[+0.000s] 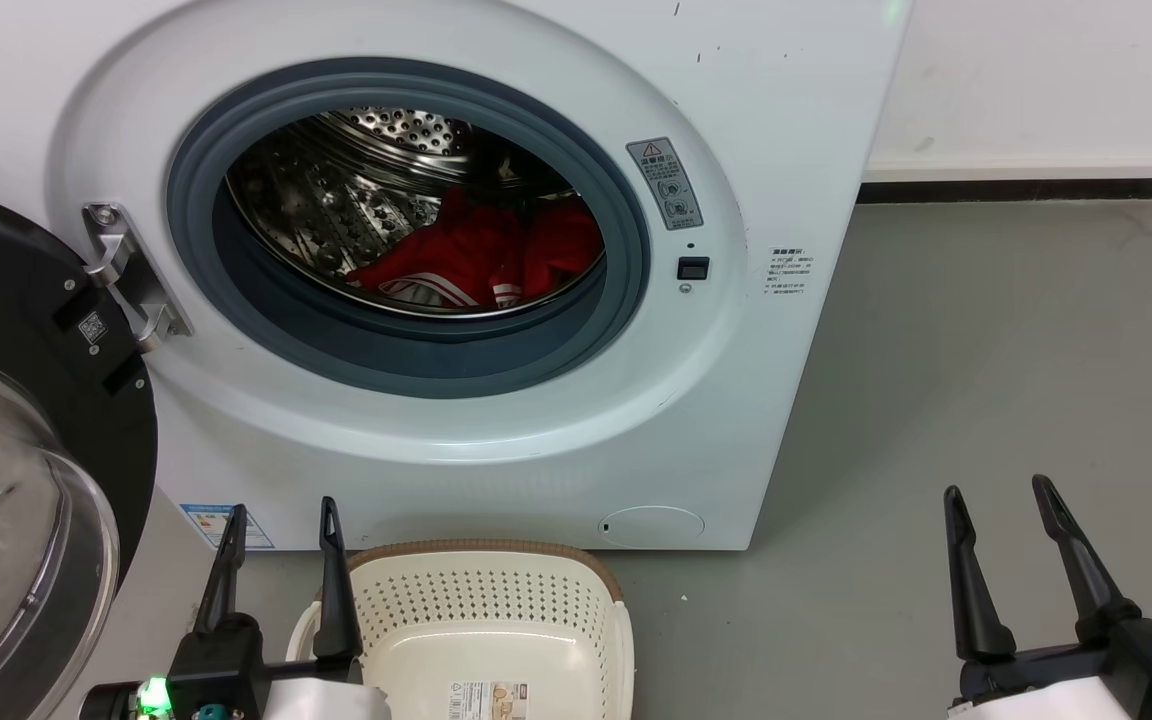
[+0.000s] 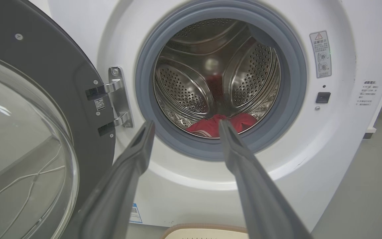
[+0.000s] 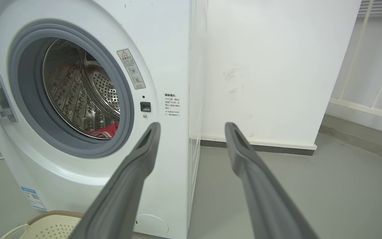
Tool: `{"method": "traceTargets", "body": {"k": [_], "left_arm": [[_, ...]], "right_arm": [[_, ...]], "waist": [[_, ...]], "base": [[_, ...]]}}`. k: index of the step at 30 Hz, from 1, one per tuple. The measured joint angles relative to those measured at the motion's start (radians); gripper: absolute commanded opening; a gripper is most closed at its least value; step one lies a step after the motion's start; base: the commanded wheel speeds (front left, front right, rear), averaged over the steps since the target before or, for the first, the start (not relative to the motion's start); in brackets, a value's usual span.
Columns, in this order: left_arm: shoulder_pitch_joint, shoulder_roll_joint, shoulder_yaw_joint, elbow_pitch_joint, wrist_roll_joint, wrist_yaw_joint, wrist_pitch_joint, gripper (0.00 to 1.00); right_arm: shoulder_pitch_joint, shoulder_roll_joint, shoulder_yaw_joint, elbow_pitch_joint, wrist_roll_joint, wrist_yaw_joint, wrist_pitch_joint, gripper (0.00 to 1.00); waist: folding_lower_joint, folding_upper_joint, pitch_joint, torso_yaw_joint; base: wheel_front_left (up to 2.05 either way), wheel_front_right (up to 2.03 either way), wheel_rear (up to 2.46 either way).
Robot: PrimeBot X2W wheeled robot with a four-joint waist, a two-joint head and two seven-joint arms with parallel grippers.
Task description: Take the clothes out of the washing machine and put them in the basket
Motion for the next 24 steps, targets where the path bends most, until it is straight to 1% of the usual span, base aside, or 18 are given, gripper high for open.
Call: {"method": "traceTargets", "body": {"k": [11, 24], "left_arm": [[0.001, -0.003, 0.014, 0.012, -0.001, -0.013, 0.0, 1.0], [0.003, -0.004, 0.013, 0.017, -0.007, -0.009, 0.0, 1.0]], "right_arm": [[0.0, 0.0, 0.002, 0.01, 0.014, 0.0, 0.0, 1.0], [0.0, 0.0, 0.002, 0.015, 0.023, 0.0, 0.0, 1.0]], "waist": [[0.0, 0.0, -0.001, 0.001], [0.0, 0.0, -0.002, -0.003]], "base": [[0.0, 0.0, 0.0], [0.0, 0.0, 0.0]]}}
